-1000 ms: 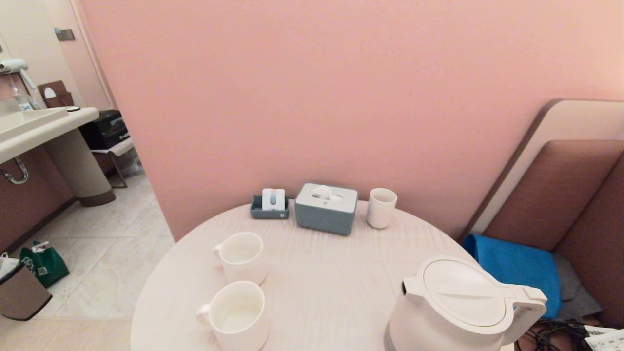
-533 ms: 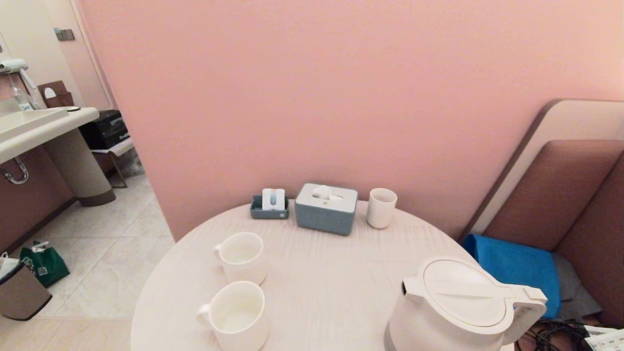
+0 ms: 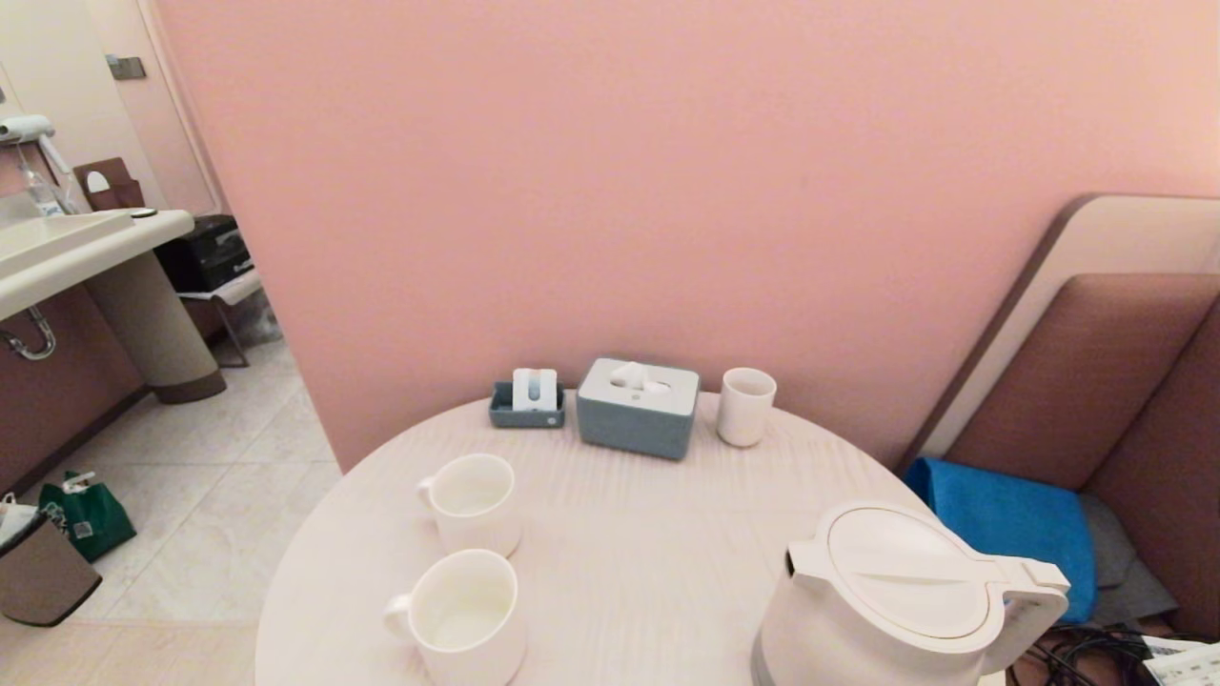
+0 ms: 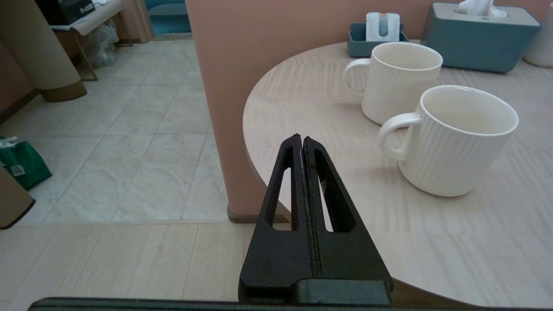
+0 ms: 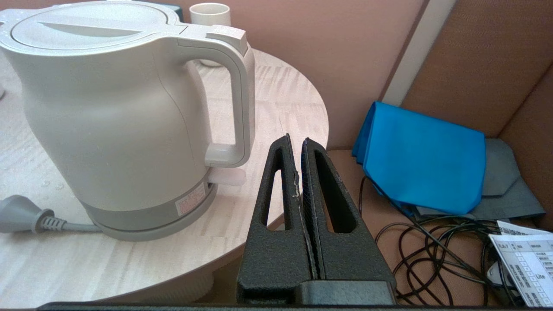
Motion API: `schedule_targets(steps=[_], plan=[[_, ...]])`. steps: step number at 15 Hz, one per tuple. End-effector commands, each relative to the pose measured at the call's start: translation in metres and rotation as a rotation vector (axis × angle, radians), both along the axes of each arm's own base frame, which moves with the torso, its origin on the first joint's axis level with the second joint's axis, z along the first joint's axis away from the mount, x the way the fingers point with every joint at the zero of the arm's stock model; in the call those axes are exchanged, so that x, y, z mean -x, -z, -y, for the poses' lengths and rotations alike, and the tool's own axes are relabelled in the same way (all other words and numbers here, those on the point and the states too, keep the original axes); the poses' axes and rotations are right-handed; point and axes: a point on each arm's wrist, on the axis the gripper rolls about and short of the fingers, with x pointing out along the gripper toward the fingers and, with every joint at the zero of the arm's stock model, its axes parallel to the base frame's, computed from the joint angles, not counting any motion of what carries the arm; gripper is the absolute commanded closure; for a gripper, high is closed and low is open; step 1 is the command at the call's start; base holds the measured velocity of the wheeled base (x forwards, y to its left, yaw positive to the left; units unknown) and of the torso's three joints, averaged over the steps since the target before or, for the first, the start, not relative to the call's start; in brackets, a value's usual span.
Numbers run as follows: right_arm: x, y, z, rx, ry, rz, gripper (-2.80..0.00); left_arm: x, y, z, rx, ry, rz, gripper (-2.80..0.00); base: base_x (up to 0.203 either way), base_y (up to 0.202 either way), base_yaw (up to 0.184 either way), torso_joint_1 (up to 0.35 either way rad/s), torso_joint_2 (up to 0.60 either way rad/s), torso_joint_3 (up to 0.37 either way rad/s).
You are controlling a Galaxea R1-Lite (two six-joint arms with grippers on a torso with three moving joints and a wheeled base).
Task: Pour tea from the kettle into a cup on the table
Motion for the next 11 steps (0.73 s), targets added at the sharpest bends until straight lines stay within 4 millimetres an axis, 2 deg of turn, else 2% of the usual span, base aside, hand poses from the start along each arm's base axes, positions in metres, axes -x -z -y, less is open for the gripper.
schedule_targets(steps=[1, 11], plan=[[-0.0001, 0.0001, 0.0000, 0.000, 0.000, -0.001, 0.00, 0.0000, 0.0000, 0.0000, 0.001, -0.001, 0.000, 0.00, 0.000, 0.000, 0.000, 0.000, 0.00, 0.000], [0.0002, 0.0000, 0.0001, 0.000, 0.001, -0.006, 0.00, 0.0000, 0.0000, 0.0000, 0.001, -0.001, 0.000, 0.00, 0.000, 0.000, 0.000, 0.000, 0.00, 0.000]])
